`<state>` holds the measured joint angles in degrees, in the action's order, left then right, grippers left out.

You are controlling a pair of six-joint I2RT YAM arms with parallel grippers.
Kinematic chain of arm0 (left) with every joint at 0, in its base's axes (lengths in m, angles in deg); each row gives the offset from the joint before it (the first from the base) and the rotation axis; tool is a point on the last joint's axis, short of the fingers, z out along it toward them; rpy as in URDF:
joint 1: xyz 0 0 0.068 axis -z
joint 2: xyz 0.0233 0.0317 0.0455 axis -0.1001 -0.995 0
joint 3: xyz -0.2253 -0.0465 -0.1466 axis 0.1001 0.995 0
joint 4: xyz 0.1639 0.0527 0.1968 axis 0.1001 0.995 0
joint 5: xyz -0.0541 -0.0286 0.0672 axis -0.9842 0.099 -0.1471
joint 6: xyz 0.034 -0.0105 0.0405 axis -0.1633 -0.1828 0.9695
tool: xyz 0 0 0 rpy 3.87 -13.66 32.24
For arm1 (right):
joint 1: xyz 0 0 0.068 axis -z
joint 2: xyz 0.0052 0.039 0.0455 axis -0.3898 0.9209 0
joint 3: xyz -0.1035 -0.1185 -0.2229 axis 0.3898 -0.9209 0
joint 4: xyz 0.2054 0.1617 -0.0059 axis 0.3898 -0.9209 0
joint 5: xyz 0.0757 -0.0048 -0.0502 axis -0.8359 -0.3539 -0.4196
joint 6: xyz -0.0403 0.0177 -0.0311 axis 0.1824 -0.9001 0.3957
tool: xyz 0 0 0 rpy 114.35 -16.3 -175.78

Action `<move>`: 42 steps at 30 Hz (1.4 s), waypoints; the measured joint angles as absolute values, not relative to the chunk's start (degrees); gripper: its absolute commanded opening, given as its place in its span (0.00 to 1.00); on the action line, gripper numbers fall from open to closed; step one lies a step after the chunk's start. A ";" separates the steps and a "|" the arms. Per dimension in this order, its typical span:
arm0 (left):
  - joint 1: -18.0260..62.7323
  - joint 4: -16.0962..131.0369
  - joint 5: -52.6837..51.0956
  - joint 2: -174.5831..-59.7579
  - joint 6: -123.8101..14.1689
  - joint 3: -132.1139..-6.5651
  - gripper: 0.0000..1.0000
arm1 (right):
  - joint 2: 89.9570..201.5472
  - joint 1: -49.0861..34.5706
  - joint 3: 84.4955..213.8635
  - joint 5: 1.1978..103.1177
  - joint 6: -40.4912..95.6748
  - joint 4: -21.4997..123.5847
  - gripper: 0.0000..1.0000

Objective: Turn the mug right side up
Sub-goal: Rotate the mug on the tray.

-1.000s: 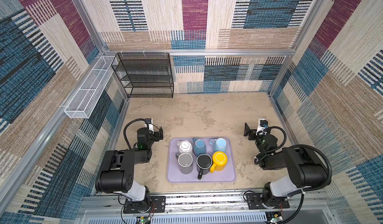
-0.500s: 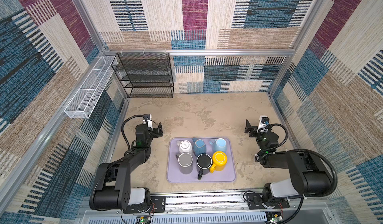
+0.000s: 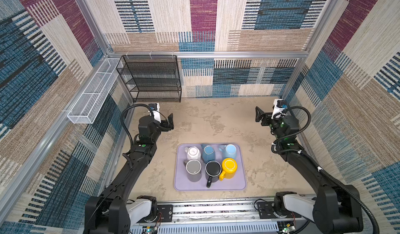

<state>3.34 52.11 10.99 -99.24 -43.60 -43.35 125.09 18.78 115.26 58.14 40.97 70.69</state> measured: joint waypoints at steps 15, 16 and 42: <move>11.64 77.29 8.06 -96.83 -50.31 -52.66 0.99 | 129.88 6.30 127.15 48.23 43.17 41.80 0.99; 11.77 78.73 7.69 -96.90 -51.01 -53.07 1.00 | 130.01 5.25 127.17 48.08 43.59 40.79 0.99; 16.17 92.31 5.19 -97.40 -52.58 -53.12 1.00 | 144.33 -10.27 136.46 55.84 43.41 19.33 0.99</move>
